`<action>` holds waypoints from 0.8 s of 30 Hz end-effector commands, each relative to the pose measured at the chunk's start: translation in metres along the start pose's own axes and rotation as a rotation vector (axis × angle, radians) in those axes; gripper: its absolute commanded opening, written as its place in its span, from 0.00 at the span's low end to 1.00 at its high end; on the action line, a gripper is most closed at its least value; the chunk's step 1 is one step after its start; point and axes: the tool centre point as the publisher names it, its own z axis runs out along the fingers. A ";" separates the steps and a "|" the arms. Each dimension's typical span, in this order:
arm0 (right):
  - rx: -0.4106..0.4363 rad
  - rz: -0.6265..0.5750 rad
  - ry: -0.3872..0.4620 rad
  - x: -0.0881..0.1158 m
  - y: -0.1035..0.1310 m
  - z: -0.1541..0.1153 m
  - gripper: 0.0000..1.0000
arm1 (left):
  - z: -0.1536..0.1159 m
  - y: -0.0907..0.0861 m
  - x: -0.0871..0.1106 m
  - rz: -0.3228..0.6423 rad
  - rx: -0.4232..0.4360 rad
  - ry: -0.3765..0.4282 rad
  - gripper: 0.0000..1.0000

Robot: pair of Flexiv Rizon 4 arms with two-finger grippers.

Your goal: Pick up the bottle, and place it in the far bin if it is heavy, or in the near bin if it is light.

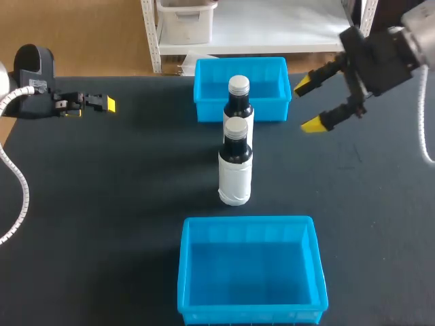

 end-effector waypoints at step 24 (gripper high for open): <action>-0.003 0.048 -0.040 -0.017 0.007 0.098 1.00 | 0.000 0.000 0.000 0.000 0.000 0.000 1.00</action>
